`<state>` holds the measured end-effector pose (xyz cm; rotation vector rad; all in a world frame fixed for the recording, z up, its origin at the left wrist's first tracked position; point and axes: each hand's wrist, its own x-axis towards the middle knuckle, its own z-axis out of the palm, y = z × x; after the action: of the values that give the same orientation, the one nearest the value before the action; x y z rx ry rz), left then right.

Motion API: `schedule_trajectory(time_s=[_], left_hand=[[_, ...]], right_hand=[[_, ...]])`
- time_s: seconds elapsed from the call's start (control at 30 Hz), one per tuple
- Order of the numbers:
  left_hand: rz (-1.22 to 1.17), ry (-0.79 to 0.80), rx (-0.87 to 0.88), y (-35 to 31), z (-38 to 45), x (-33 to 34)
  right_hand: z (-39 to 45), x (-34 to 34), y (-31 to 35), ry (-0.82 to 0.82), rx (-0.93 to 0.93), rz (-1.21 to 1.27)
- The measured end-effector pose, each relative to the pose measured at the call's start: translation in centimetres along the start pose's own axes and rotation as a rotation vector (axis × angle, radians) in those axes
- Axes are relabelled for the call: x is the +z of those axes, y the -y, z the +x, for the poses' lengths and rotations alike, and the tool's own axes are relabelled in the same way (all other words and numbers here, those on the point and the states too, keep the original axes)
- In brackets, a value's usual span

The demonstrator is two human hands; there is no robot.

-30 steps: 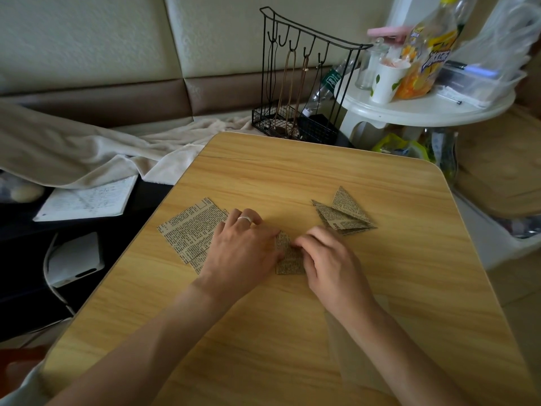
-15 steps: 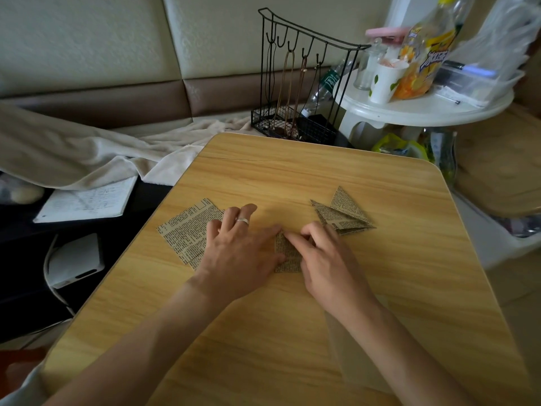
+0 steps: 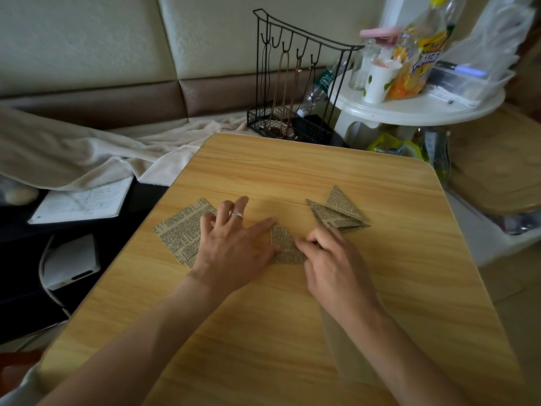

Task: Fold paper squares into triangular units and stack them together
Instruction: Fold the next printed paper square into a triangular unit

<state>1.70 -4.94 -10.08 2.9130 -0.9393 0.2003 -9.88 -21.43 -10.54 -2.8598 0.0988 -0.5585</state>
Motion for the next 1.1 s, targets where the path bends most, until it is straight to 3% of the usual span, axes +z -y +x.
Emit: schedule_trajectory(time_s=[0.17, 0.43, 1.1], left_hand=[[0.063, -0.027, 0.027, -0.6, -0.7, -0.4], [-0.168, -0.053, 0.213, -1.5, -1.2, -0.5], [-0.209, -0.007, 0.179, -0.9, -0.8, 0.1]], right_hand=[[-0.8, -0.5, -0.1, 0.023, 0.027, -0.071], [0.0, -0.1, 0.8, 0.13, 0.048, -0.133], [-1.2, -0.2, -0.9, -0.03, 0.092, -0.117]])
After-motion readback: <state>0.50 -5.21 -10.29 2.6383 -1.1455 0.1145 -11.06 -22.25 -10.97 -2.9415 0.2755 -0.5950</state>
